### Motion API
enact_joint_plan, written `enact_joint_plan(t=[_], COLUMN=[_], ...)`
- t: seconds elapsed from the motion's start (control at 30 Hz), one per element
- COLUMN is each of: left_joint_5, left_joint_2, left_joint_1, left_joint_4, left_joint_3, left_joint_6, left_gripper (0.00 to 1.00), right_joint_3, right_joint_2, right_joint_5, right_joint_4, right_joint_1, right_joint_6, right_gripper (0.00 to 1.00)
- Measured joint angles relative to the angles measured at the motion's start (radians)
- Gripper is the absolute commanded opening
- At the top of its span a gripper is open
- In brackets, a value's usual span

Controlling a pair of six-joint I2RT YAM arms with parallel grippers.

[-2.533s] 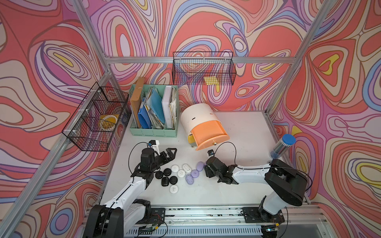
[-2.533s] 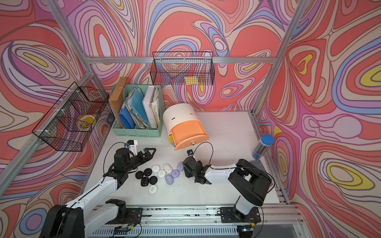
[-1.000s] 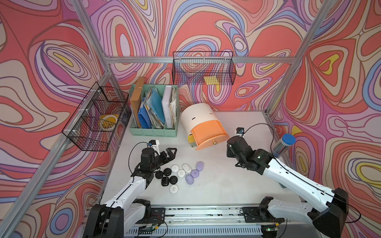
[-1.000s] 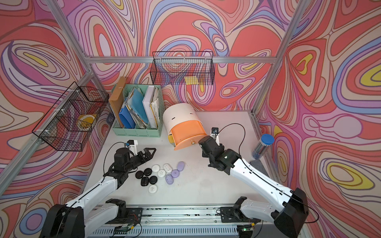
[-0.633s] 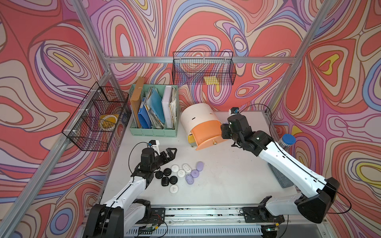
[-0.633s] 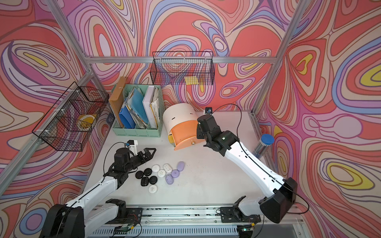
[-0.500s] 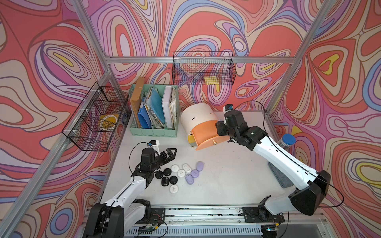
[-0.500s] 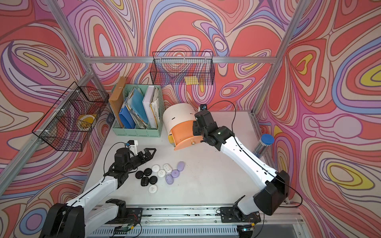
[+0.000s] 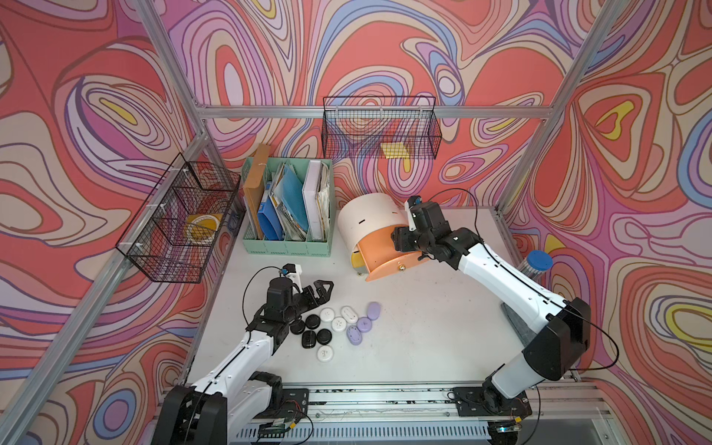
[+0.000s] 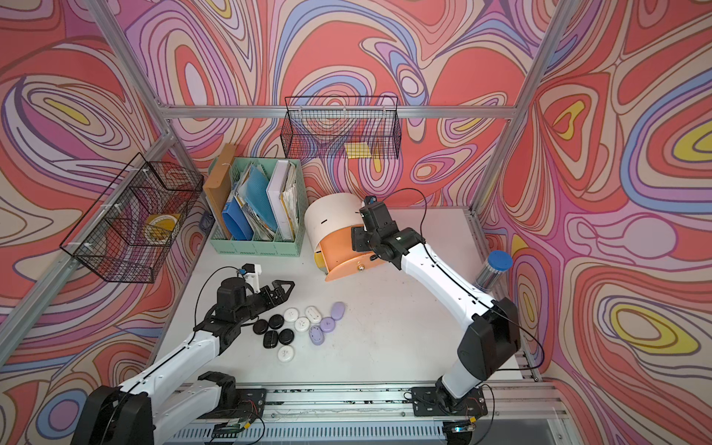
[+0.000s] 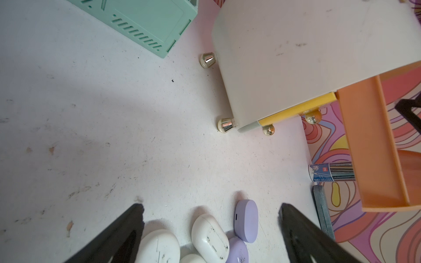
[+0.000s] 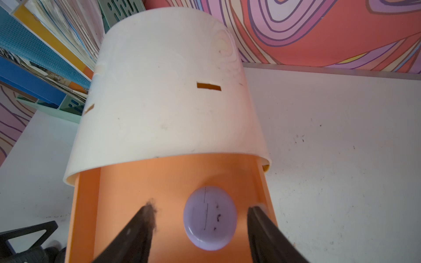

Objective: Put the bluetooth earphones in the drawer according to color
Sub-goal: Place the bluetooth earphone in the drawer.

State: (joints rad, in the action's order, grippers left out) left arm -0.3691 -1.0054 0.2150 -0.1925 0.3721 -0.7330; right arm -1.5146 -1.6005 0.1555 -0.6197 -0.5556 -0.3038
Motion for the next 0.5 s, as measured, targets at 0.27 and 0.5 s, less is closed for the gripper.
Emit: enact_joint_plan(t=[0.27, 0.5], left_joint_5=[0.083, 0.159], left_joint_2=[0.063, 0.224], left_joint_1=[0.148, 0.299], left_joint_4=[0.117, 0.303], left_joint_3=[0.024, 0.024], left_joint_6=[0.001, -0.020], left_gripper=[0.93, 0.87], right_joint_3=[-0.004, 0.117], right_joint_2=[0.071, 0.277], right_joint_5=[-0.013, -0.011], right_joint_4=[-0.028, -0.024], right_joint_1=[0.000, 0.001], right_joint_6=[0.006, 0.002], right_gripper=[0.88, 0.98])
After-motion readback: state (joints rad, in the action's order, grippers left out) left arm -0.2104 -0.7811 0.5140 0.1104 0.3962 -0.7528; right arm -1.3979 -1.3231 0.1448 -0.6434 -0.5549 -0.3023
